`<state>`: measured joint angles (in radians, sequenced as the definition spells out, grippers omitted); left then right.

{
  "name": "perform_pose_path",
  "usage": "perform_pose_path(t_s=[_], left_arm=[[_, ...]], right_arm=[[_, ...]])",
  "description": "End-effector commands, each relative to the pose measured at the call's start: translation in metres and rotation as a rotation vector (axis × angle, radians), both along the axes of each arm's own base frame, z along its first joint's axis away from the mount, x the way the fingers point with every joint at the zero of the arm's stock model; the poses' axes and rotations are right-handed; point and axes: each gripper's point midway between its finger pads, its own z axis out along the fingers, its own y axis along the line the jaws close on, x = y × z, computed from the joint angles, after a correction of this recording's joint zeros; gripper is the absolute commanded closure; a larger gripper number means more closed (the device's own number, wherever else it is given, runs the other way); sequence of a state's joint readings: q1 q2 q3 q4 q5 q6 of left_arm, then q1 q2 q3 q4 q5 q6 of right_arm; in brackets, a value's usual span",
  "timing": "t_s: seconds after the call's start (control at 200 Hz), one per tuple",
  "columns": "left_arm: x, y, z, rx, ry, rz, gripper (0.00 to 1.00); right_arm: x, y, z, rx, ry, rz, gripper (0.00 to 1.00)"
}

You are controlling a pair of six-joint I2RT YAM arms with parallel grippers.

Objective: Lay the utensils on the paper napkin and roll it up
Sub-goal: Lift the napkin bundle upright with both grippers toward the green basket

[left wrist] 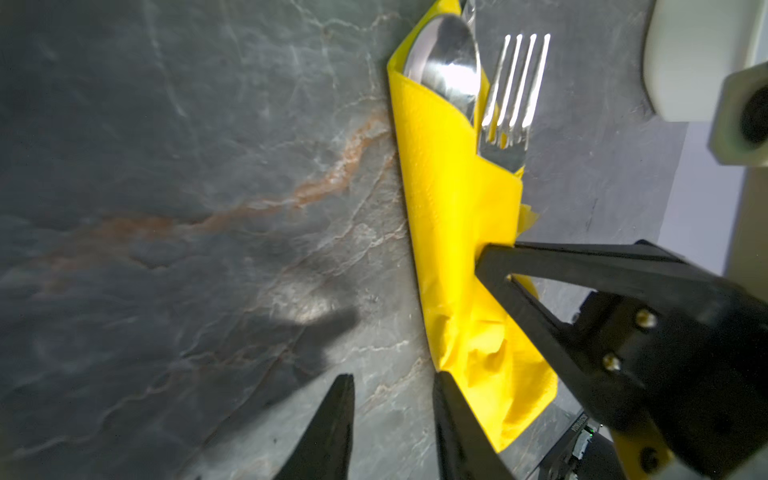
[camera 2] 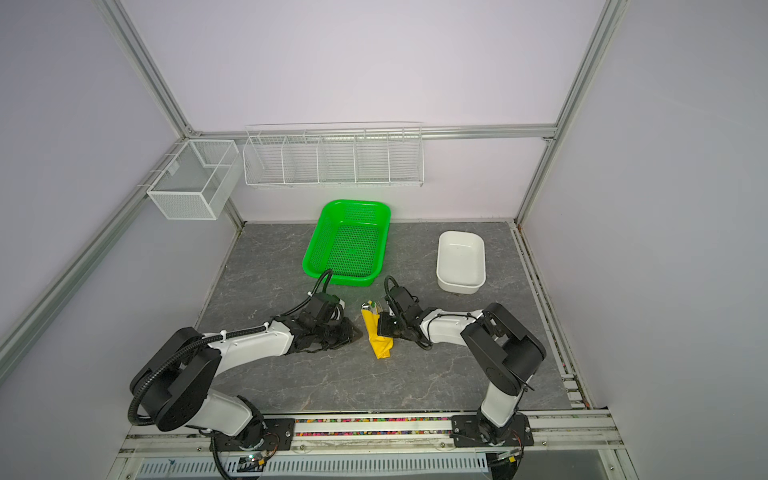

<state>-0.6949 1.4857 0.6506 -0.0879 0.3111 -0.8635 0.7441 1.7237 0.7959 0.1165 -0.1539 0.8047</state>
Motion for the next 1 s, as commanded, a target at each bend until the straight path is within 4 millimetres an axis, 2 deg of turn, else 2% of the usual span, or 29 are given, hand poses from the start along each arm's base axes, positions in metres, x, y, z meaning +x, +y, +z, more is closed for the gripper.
perform_pose_path(t_s=[0.0, 0.28, 0.42, 0.745, 0.995], left_arm=[[0.002, 0.005, 0.004, -0.009, 0.0, 0.031, 0.64], [0.01, 0.007, 0.018, -0.115, -0.011, 0.063, 0.51], [0.013, 0.005, 0.022, -0.149, -0.016, 0.058, 0.48], [0.018, -0.008, 0.033, -0.242, -0.035, 0.029, 0.4], [0.024, -0.008, 0.038, -0.308, -0.03, 0.049, 0.37]], right_arm=[[0.007, 0.005, 0.019, 0.092, -0.045, -0.024, 0.93], [0.009, 0.002, 0.033, 0.149, -0.097, -0.04, 0.93], [0.009, 0.002, 0.034, 0.158, -0.103, -0.041, 0.93], [0.011, 0.005, 0.056, 0.245, -0.147, -0.038, 0.93], [0.012, 0.001, 0.072, 0.269, -0.178, -0.039, 0.94]])
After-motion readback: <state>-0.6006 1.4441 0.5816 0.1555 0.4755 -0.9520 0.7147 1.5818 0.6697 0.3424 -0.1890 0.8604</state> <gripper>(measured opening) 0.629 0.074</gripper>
